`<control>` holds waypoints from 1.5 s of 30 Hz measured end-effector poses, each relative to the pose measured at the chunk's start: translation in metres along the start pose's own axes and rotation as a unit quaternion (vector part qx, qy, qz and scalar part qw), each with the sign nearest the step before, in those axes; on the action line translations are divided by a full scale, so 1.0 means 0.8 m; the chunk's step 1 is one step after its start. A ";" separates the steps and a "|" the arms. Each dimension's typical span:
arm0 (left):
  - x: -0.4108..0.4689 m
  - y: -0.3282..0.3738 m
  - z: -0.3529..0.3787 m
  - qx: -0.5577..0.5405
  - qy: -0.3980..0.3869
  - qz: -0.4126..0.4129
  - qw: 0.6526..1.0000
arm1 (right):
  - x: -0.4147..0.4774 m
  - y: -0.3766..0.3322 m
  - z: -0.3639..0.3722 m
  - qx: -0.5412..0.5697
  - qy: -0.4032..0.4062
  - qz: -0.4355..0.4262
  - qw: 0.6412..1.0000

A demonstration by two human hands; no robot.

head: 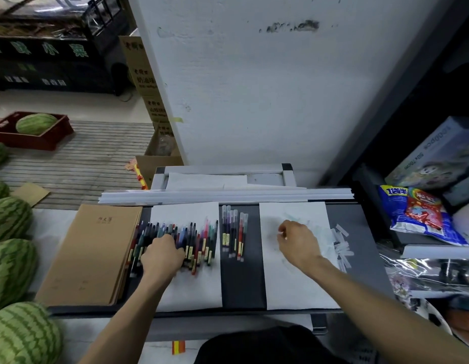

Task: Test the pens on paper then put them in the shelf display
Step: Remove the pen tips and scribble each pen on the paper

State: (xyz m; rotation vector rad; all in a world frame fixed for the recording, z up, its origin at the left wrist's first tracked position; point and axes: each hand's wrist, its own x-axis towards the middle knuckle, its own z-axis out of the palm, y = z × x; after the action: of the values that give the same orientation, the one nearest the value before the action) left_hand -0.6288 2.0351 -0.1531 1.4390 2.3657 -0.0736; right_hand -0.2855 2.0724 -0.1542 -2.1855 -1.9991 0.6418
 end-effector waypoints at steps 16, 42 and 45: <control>-0.029 0.001 -0.031 -0.097 0.034 0.008 0.995 | 0.013 0.021 -0.008 -0.101 -0.023 0.046 0.994; -0.187 0.081 -0.154 -0.394 -0.066 0.353 0.846 | -0.125 -0.091 -0.160 0.587 -0.101 -0.105 0.796; -0.190 0.083 -0.152 -0.393 -0.064 0.352 0.847 | -0.125 -0.094 -0.165 0.659 -0.123 -0.054 0.740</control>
State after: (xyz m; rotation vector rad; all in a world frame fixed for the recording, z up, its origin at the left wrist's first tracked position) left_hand -0.5437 1.9661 0.0208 1.6388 1.3268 0.8535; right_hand -0.3092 2.0109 0.0154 -1.0769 -0.9741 1.6751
